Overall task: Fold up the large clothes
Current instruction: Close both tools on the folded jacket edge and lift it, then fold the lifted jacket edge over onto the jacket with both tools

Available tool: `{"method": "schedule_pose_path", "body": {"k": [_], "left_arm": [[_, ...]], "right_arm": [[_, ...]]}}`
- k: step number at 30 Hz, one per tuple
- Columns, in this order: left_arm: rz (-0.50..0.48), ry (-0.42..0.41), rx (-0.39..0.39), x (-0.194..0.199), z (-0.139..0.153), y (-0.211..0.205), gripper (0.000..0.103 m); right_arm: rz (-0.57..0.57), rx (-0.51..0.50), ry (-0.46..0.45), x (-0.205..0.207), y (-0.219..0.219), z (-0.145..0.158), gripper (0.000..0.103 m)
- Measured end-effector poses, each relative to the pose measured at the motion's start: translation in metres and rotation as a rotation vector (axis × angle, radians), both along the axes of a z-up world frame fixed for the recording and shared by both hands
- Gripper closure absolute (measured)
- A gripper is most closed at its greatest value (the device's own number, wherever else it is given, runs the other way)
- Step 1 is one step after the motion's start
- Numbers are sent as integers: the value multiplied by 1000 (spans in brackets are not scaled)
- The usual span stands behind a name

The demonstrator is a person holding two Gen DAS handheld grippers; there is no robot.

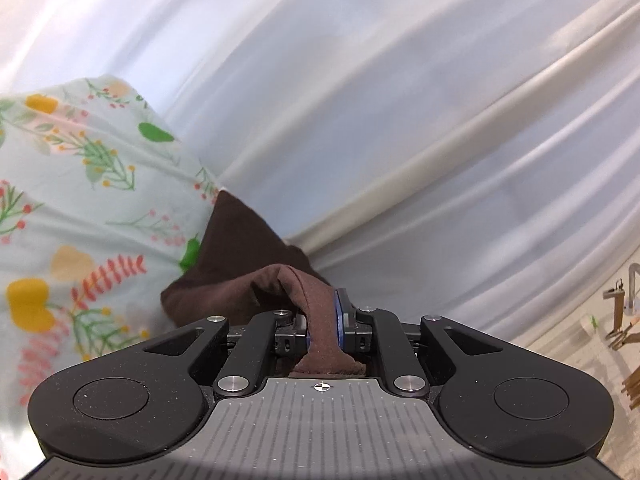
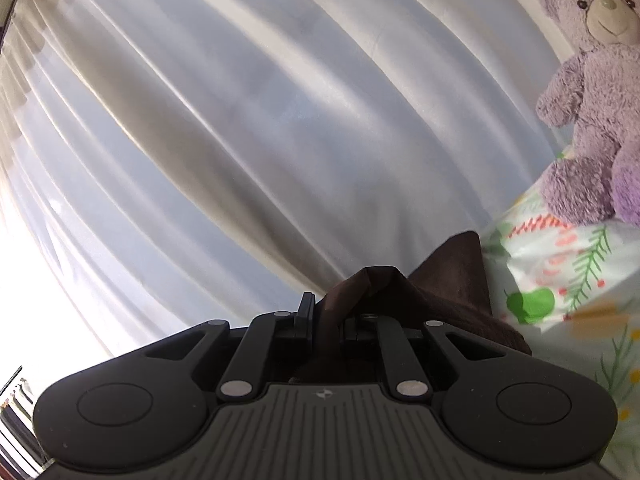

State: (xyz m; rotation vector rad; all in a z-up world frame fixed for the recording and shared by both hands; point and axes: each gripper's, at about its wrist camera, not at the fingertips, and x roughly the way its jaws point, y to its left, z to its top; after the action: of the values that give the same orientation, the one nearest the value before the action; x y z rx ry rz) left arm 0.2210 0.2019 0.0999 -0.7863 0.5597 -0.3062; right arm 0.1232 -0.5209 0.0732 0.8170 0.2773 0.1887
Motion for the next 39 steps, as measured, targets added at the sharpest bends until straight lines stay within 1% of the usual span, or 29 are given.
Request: {"method": "schedule_pose_path", "body": {"k": [2,5,8,9,12,15,16,17,20,23,25,27,28,30,31,32,33,34,35,36,37,38,39], "left_arm": [[14,-3,3,36,5,-2,90],[39,8,-8,95,5,-6,90],[60,35,0,157,-2,-13,90],[63,42,19,178,-5,-15,90],[76,77,42,234,-22,-26,90],[63,134,112,281,-47,-45,88],[54,160,143,294,-58,-51,88],[57,194,156,305,-71,-55,88],[71,277,140,326,-109,-57,85],[81,320,93,332,-135,-51,83],[80,338,50,337,-146,-46,82],[72,358,11,340,-152,-40,80],[68,363,-16,341,-152,-37,77],[69,363,-76,341,-149,-30,72],[73,356,-101,340,-147,-27,67],[81,344,-128,338,-143,-24,60],[90,328,-167,336,-142,-20,57],[104,312,-207,333,-140,-17,48],[131,293,-238,329,-139,-14,41],[170,265,-238,324,-135,-11,38],[212,231,-211,320,-130,-8,33],[246,208,-166,319,-121,-6,33],[257,188,-102,315,-113,-10,32]], "right_arm": [[-31,-20,4,30,-6,5,93],[-95,-77,34,83,-15,9,93],[-171,-102,84,135,-25,5,93],[-194,-109,100,152,-29,2,93],[-261,-148,151,198,-32,-11,93],[-313,-210,208,237,-28,-30,93],[-324,-233,221,247,-26,-37,93],[-329,-257,236,255,-24,-44,93],[-336,-314,282,275,-18,-63,93],[-337,-364,297,286,-15,-78,92],[-330,-360,295,286,-18,-85,92],[-315,-315,286,286,-24,-88,88],[-303,-269,278,285,-32,-89,85],[-291,-141,247,279,-47,-84,79],[-291,-84,230,275,-52,-81,75],[-295,-57,218,271,-54,-78,69],[-302,-66,205,268,-53,-72,64],[-312,-99,188,263,-47,-66,47],[-338,-141,164,259,-42,-60,30],[-382,-184,119,252,-37,-53,27],[-410,-203,84,245,-35,-47,27],[-420,-207,69,241,-34,-42,27],[-417,-210,63,239,-31,-38,27]]}}
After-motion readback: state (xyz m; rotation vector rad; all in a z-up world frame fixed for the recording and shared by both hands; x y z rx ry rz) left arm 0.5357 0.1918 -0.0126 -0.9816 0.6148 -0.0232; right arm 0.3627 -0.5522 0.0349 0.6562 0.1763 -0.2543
